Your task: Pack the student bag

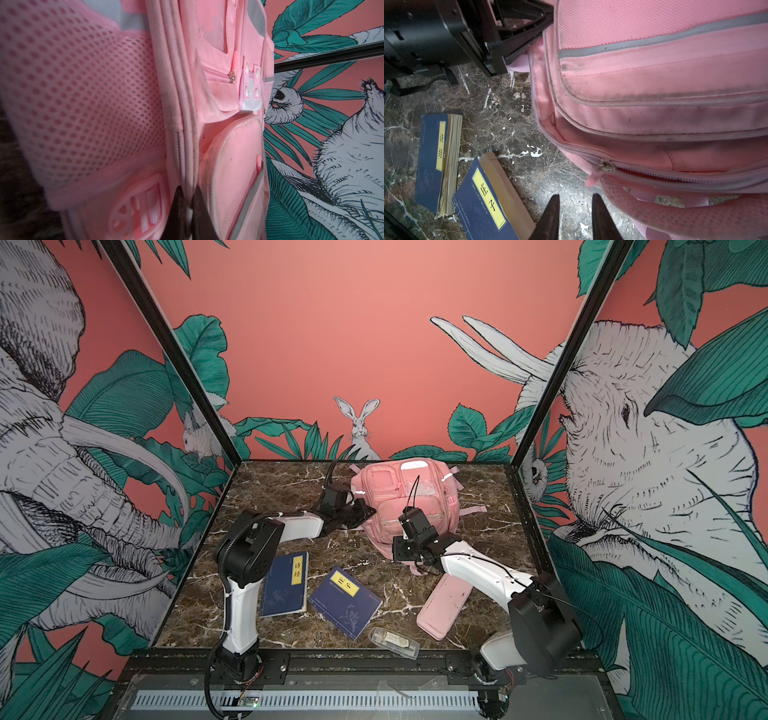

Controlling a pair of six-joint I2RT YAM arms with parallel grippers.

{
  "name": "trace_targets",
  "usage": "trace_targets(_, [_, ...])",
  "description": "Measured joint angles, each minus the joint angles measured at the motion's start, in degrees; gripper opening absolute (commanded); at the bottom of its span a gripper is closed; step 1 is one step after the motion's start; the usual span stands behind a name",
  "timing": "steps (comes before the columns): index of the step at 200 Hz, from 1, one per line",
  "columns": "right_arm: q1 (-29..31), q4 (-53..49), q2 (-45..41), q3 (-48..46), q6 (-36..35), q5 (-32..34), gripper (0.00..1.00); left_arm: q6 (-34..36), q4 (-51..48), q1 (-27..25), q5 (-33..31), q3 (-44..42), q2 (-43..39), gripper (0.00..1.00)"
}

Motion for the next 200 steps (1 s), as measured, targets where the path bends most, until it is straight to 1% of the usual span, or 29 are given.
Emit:
trace_targets(64, [0.00, -0.13, -0.17, -1.84, 1.27, -1.01, 0.30, -0.02, 0.07, -0.04, 0.04, 0.00, 0.02, 0.00])
trace_targets(103, [0.28, 4.66, 1.40, -1.90, 4.35, -3.21, 0.30, -0.50, 0.63, -0.59, 0.04, 0.00, 0.09, 0.00])
trace_targets(143, [0.33, 6.71, 5.88, -2.34, 6.86, -2.97, 0.30, -1.18, 1.44, -1.25, 0.04, 0.00, 0.13, 0.00])
trace_targets(179, [0.28, 6.14, 6.21, -4.44, 7.50, -1.66, 0.33, -1.31, 1.46, -1.25, 0.07, -0.02, 0.11, 0.00])
trace_targets(200, [-0.90, 5.46, 6.58, -4.46, 6.93, -0.85, 0.33, -1.29, 1.97, -1.25, 0.02, -0.44, 0.11, 0.00])
